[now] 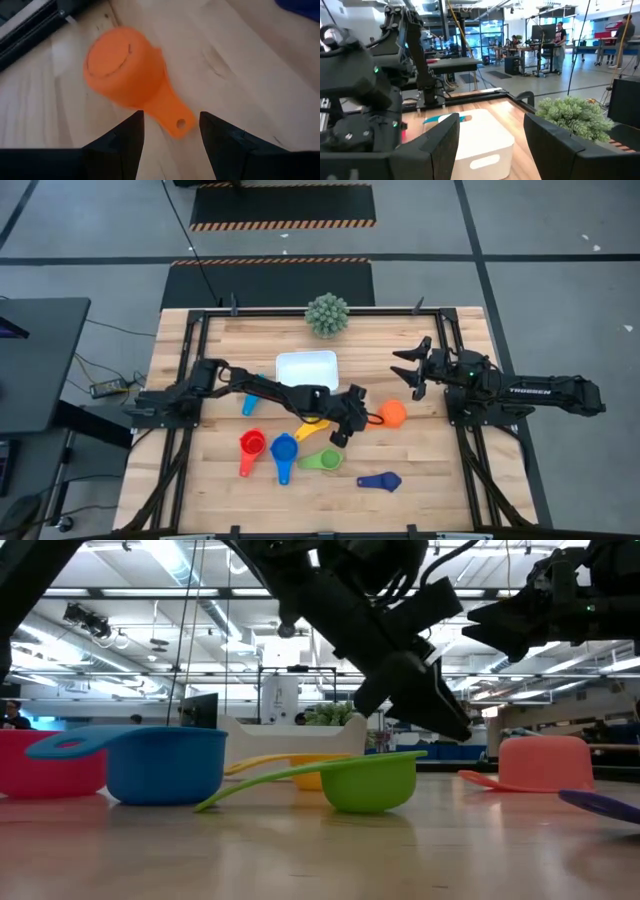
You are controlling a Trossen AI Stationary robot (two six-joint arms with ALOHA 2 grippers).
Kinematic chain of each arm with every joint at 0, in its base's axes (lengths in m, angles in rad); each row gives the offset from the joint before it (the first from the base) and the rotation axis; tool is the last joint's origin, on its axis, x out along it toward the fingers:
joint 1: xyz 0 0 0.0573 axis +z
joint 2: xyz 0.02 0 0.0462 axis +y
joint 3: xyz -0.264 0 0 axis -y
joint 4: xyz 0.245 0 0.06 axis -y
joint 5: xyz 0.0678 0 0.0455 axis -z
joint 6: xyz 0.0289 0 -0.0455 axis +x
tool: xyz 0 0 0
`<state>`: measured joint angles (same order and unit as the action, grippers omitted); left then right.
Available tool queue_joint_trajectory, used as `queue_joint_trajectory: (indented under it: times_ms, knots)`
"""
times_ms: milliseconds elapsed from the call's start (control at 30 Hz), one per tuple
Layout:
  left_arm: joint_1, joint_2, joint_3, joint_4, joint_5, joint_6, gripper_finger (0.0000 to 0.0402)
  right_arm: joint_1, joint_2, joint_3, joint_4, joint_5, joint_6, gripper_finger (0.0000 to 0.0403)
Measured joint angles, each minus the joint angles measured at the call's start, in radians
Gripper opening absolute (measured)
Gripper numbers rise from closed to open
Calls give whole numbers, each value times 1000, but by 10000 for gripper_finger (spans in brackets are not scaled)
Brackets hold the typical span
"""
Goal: Nest measuring cups in basket
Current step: Adjust the orange nesting cup
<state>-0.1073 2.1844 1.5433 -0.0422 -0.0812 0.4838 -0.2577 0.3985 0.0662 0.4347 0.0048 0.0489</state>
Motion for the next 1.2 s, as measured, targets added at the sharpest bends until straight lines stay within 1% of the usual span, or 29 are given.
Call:
queue_joint_trajectory:
  times_ms: [167,400,467,567,833,1000,1067,1133,1200]
  knots:
    - [-9,26,20,0,-13,33,197,0,1,0,6,2,-18,229]
    - [-22,59,18,16,-42,220,197,0,1,0,13,2,-25,229]
    - [-26,67,20,52,-55,261,197,0,1,0,13,2,-26,229]
    - [-33,73,18,44,-77,295,197,0,1,0,13,1,-24,229]
    - [-25,82,27,40,-108,230,197,0,1,0,13,-1,-23,229]
    - [-26,99,123,-44,-111,177,197,0,1,0,13,-1,-23,229]
    - [-26,110,159,-120,-118,160,197,0,1,0,13,-2,-22,229]
    - [-26,136,205,-128,-114,157,197,0,1,0,10,-2,-23,229]
    - [-30,140,231,-196,-114,166,197,1,1,0,10,-4,-22,229]
